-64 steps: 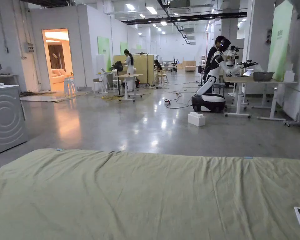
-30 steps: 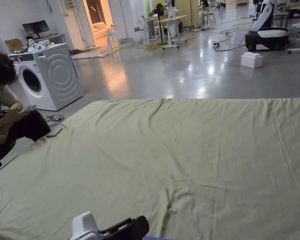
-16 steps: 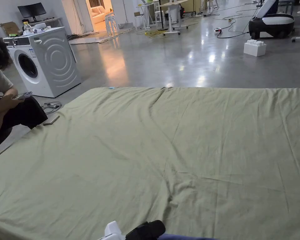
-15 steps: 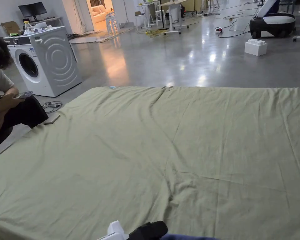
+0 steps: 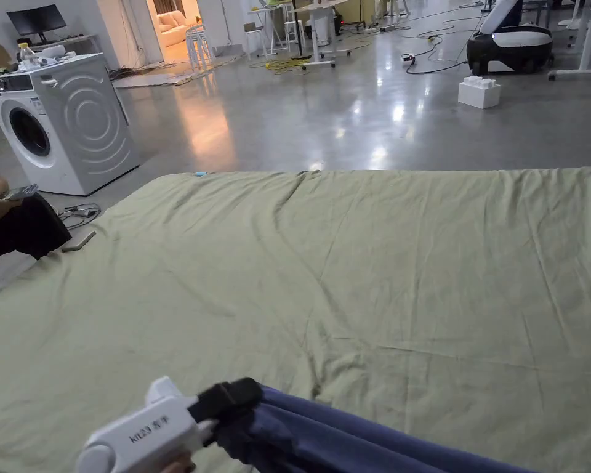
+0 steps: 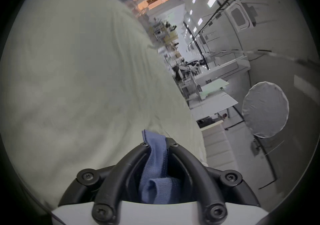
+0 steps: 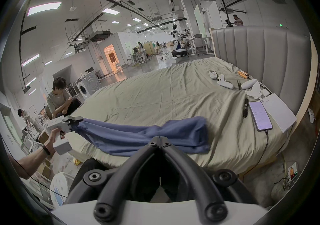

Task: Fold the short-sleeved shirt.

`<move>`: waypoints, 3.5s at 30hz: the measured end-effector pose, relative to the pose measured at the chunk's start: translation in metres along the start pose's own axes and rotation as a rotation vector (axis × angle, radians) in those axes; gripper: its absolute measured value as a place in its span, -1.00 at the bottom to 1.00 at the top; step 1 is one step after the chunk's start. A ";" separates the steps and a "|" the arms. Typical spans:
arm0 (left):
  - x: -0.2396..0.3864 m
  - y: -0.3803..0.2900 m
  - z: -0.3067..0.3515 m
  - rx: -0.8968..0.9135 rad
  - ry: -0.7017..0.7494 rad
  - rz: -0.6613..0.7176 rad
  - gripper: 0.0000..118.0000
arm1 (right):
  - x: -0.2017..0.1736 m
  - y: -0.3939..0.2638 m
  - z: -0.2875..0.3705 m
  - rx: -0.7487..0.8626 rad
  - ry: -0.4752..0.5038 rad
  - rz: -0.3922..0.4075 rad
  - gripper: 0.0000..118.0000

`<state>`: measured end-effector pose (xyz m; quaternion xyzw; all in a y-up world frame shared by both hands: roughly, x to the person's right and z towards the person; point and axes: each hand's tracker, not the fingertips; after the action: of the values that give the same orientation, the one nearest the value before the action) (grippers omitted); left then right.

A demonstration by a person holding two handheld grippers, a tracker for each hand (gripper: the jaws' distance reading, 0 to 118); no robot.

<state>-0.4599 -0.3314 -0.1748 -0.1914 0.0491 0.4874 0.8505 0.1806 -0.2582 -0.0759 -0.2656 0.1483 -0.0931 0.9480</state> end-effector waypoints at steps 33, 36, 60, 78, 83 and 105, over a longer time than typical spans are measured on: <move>0.115 -0.159 -0.066 -0.302 -0.047 -0.310 -0.92 | 0.040 -0.051 0.040 0.005 -0.058 -0.137 -0.99; 0.094 -0.175 -0.089 -0.387 -0.046 -0.267 -0.92 | 0.040 -0.054 0.038 -0.001 -0.059 -0.161 -1.00; 0.012 -0.128 -0.061 -0.320 0.000 0.114 0.67 | 0.031 -0.058 0.031 -0.044 -0.033 -0.165 -1.00; 0.016 -0.107 -0.045 -0.239 -0.024 0.078 -0.74 | 0.045 -0.068 0.037 -0.049 -0.063 -0.241 -1.00; 0.045 -0.072 -0.002 -0.198 0.067 -0.100 -0.74 | 0.044 -0.071 0.033 -0.062 -0.048 -0.213 -1.00; 0.182 -0.274 -0.105 -0.491 -0.059 -0.602 0.31 | 0.068 -0.097 0.056 -0.030 -0.114 -0.327 -0.99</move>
<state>-0.1216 -0.3468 -0.2449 -0.3810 -0.1520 0.2188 0.8853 0.2535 -0.3303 0.0054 -0.3054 0.0505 -0.2284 0.9230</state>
